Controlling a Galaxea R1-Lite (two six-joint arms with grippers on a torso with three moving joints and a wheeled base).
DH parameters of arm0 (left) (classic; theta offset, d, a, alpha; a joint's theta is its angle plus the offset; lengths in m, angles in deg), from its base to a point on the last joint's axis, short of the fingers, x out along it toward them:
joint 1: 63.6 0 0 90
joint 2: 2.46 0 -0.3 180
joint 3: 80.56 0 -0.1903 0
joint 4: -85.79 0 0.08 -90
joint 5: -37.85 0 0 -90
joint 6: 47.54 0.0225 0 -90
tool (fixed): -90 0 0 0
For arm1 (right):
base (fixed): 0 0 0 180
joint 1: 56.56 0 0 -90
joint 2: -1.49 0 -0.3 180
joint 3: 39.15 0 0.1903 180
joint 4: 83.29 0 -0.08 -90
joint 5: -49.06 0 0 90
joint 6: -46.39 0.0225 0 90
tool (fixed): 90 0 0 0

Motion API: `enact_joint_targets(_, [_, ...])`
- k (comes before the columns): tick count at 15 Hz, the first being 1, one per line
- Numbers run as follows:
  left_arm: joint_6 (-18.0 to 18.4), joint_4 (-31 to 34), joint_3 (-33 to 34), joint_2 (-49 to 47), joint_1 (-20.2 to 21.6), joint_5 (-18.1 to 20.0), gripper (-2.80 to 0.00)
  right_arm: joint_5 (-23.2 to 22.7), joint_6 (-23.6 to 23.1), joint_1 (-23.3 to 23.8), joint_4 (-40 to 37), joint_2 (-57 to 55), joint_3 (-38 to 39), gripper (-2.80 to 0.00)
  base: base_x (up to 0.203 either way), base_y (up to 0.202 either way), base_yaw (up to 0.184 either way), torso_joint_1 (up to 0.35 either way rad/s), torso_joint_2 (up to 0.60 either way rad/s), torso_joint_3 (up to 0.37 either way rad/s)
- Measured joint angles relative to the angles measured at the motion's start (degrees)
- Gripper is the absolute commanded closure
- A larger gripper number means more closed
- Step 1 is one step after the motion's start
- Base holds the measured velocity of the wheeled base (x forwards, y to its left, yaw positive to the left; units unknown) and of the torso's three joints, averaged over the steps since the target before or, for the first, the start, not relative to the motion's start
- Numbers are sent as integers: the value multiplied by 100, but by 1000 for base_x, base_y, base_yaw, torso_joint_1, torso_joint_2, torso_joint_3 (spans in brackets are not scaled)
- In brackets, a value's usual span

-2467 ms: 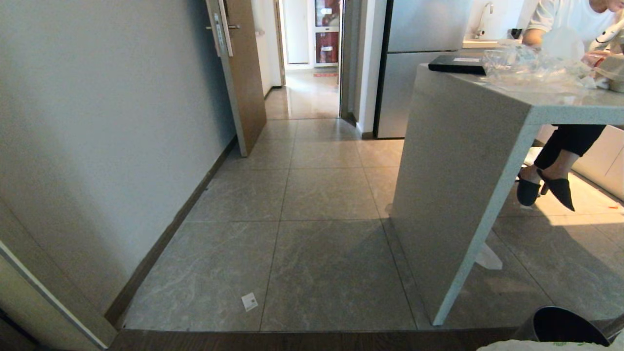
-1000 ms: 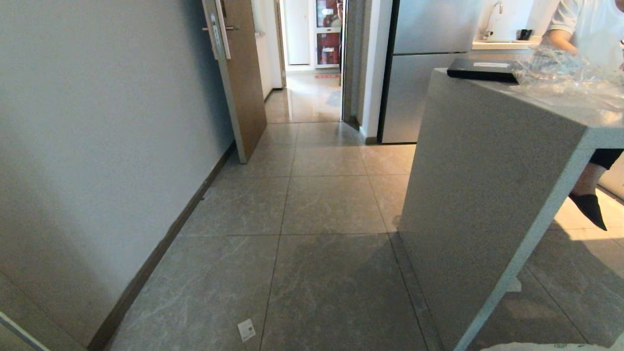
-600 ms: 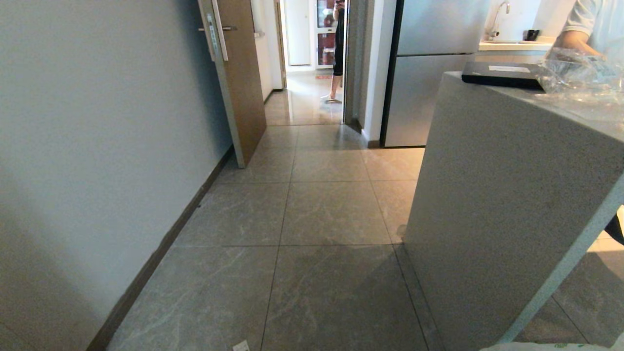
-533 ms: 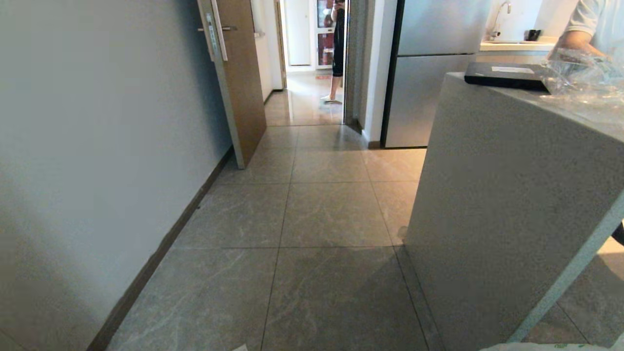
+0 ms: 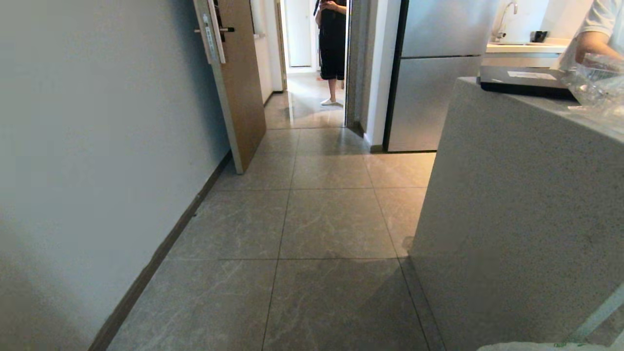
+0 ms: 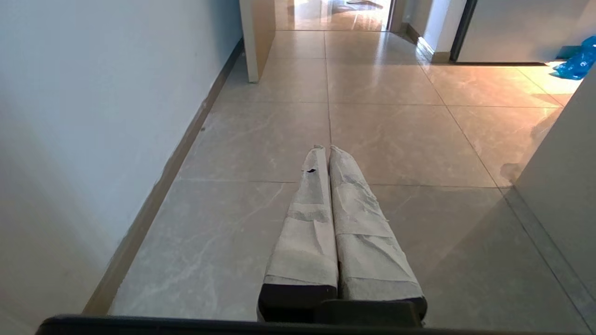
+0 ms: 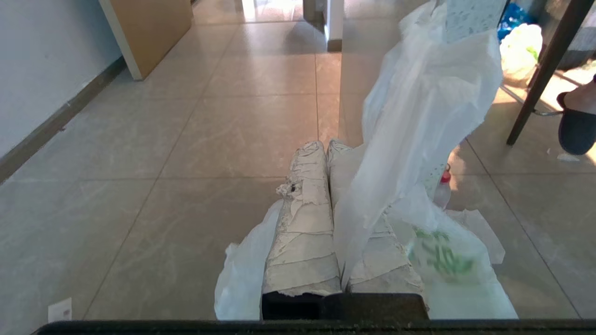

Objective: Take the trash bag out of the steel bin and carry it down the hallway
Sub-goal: Put the trash bag at the door

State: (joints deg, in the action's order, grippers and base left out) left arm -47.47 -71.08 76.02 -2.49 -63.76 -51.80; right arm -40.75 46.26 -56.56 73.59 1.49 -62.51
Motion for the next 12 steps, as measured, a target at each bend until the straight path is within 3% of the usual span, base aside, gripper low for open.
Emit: enact_joint_targets(12, [2, 0, -3, 0, 0, -2, 0, -2, -2, 0, 0, 0, 0, 0, 0, 0, 0, 0, 0, 0])
